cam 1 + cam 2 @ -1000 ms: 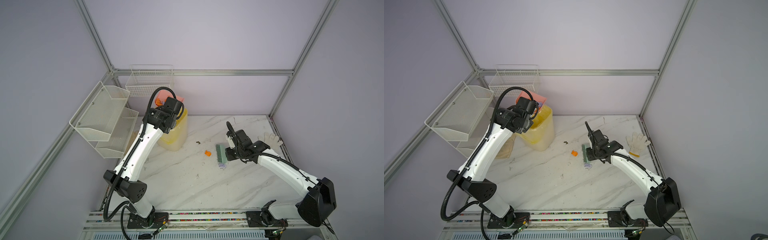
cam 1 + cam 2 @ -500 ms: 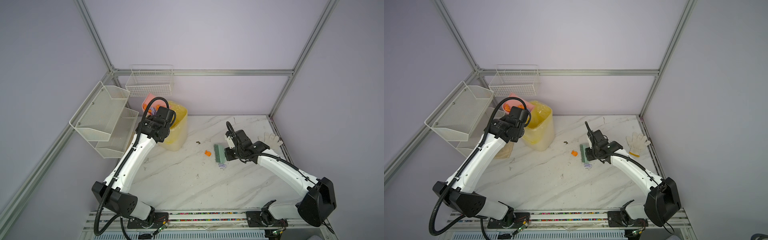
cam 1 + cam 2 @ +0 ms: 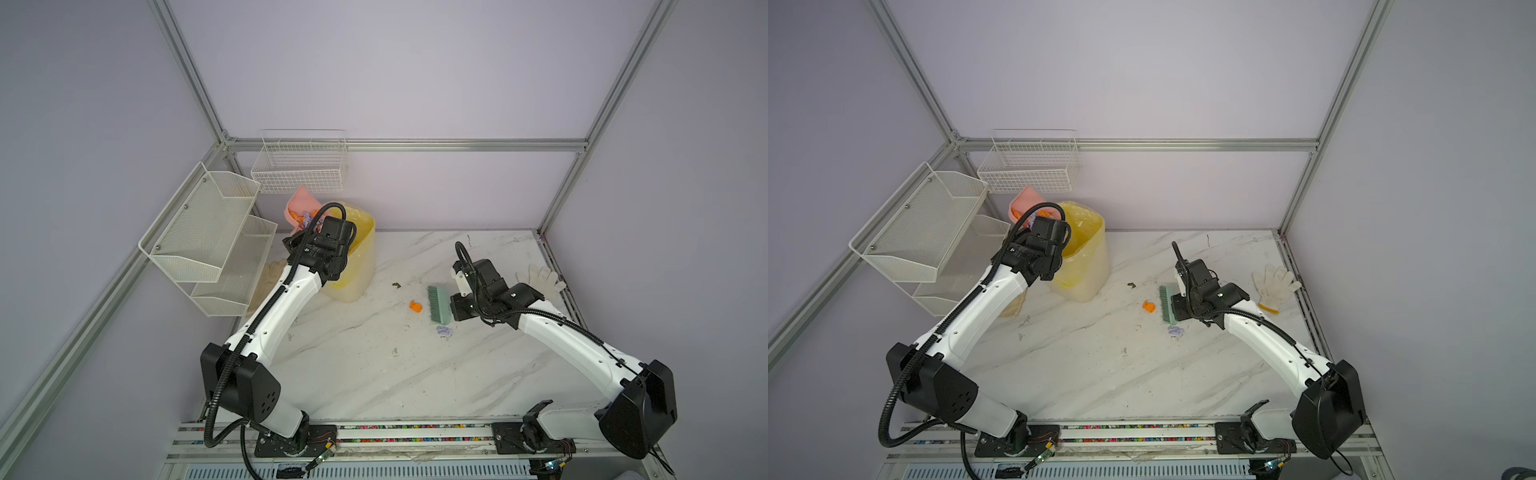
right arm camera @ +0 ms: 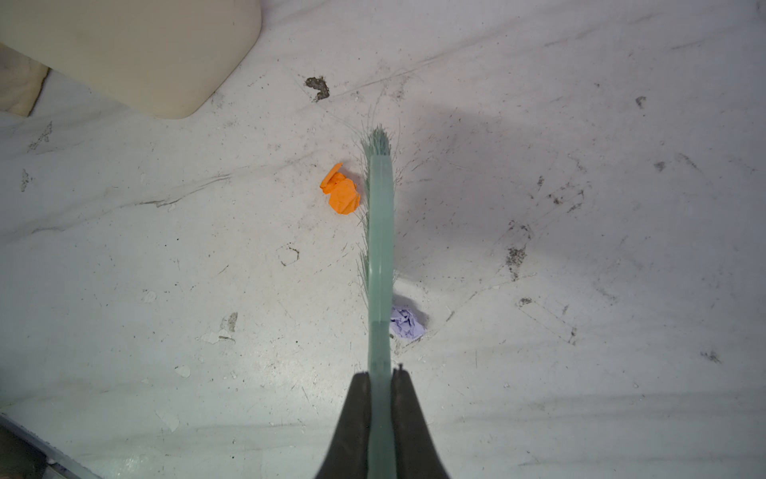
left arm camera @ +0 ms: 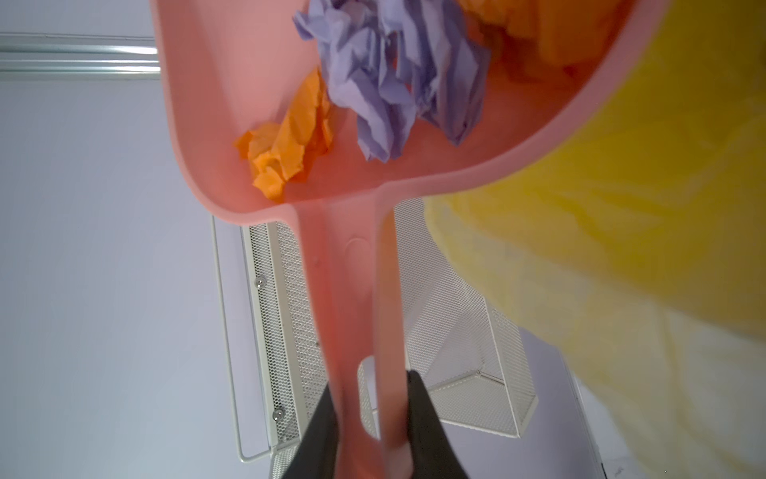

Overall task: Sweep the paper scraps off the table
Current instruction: 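Tip the pink dustpan into the yellow bin with the left gripper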

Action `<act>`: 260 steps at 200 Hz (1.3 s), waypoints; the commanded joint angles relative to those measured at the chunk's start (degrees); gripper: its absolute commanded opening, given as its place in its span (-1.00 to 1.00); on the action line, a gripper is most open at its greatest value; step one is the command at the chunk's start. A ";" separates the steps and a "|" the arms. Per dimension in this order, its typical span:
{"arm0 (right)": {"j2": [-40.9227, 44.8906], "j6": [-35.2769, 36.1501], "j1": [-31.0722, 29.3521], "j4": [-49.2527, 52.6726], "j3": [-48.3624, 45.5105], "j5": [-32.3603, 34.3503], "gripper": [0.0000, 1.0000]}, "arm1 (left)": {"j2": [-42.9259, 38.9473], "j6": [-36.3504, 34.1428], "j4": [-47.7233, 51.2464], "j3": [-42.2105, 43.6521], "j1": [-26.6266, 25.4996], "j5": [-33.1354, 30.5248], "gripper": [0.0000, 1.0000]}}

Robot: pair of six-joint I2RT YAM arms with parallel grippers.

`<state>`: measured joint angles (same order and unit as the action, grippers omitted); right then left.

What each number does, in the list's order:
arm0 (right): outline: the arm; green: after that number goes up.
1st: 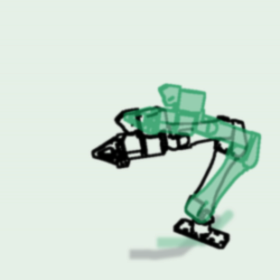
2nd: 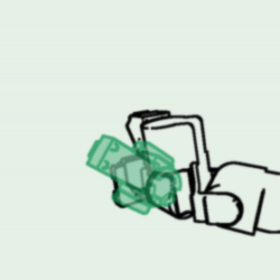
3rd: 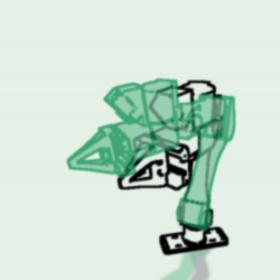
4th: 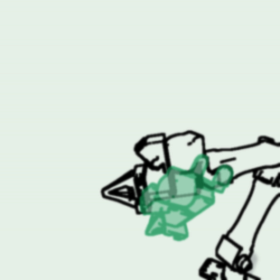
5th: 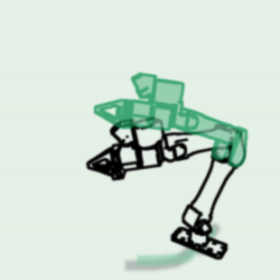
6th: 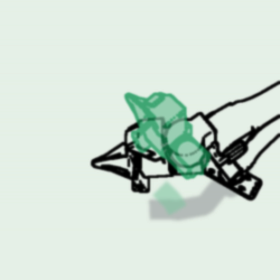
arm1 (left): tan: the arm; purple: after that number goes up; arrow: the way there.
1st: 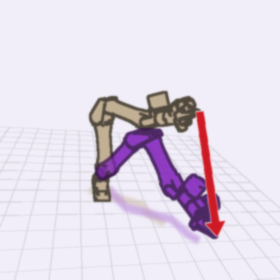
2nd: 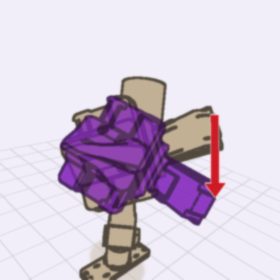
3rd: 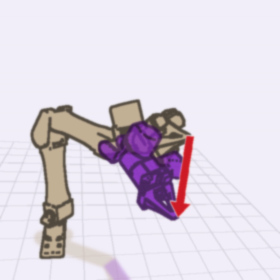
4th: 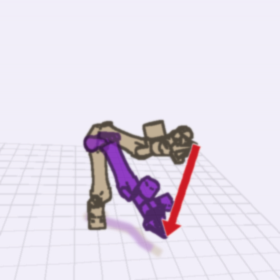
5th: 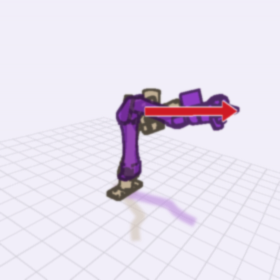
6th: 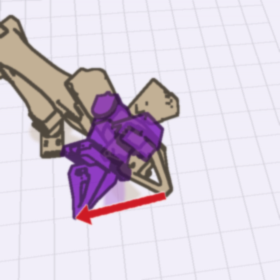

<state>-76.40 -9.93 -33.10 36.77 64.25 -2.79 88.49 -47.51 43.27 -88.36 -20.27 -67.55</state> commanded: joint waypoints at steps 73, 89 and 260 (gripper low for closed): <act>1.46 0.61 0.14 -1.09 -0.62 -0.47 -1.00 | -6.98 -24.20 -22.33 10.32 0.39 0.39 -1.00; 1.51 0.57 0.14 -1.09 -0.65 -0.47 -1.00 | -9.28 -27.52 -24.83 11.08 0.50 1.22 -1.00; 2.43 0.33 0.14 -2.56 -1.30 -1.35 -1.00 | -9.82 -24.89 -7.45 8.35 1.05 8.57 -1.00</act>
<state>-74.56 -9.82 -33.10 36.21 63.70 -3.92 79.26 -73.91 30.33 -78.39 -19.03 -60.40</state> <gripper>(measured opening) 0.104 0.193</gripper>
